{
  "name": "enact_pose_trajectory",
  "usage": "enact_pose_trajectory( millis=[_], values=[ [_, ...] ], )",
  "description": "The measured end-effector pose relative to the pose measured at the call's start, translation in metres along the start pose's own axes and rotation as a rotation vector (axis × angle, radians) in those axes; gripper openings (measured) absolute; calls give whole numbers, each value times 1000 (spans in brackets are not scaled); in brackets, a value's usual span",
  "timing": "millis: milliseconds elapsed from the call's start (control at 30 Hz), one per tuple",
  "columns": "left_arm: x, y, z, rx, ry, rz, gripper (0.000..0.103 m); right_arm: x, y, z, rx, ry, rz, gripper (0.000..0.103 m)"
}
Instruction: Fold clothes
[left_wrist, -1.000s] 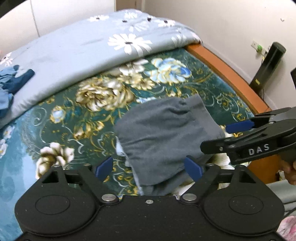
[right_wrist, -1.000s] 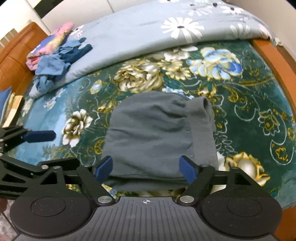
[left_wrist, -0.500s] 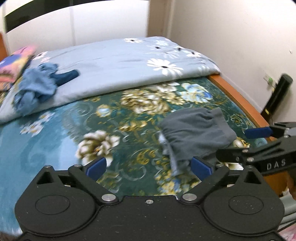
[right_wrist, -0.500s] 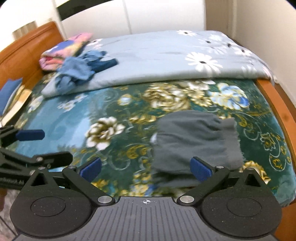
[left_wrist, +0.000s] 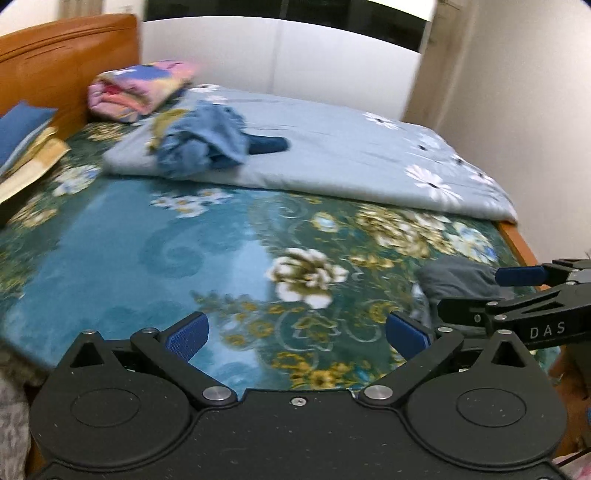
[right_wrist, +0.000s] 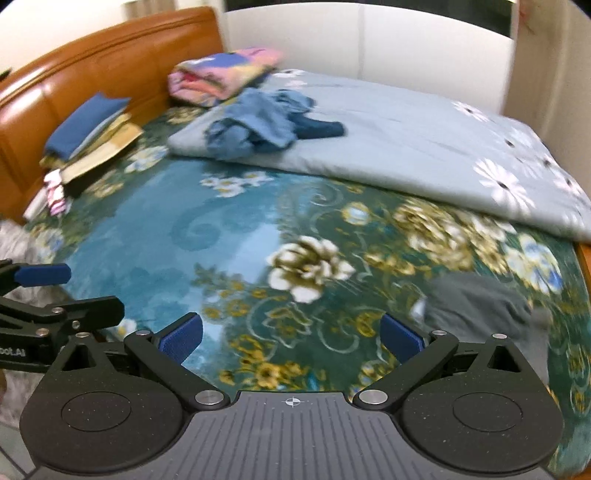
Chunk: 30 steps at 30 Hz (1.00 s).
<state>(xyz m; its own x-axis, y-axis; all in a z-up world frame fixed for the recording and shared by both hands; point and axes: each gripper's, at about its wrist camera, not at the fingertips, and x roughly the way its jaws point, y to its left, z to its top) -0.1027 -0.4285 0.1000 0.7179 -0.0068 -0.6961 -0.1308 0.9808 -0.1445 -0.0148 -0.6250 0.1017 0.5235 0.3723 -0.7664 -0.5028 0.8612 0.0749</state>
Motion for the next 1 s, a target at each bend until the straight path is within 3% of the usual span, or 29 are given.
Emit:
enact_pose_trajectory(
  millis=[167,300,533,633,800,900,1000],
  values=[
    [-8,32,-5,-85,-11,90,101,23,29,14,-55,5,73,103],
    [-4,52,4,-99,-19,139,101,52,47,36,-93,21,122,103],
    [26,75,55,-67,-28,222,101,108,61,98,-124,15,237,103],
    [39,86,72,-101,-21,230,101,127,61,122,-117,2,246,103],
    [55,112,87,-176,33,262,101,153,65,136,-114,53,253,103],
    [59,132,99,-213,17,282,101,162,75,142,-94,54,230,103],
    [67,150,105,-198,38,268,101,170,85,147,-72,52,203,103]
  ],
)
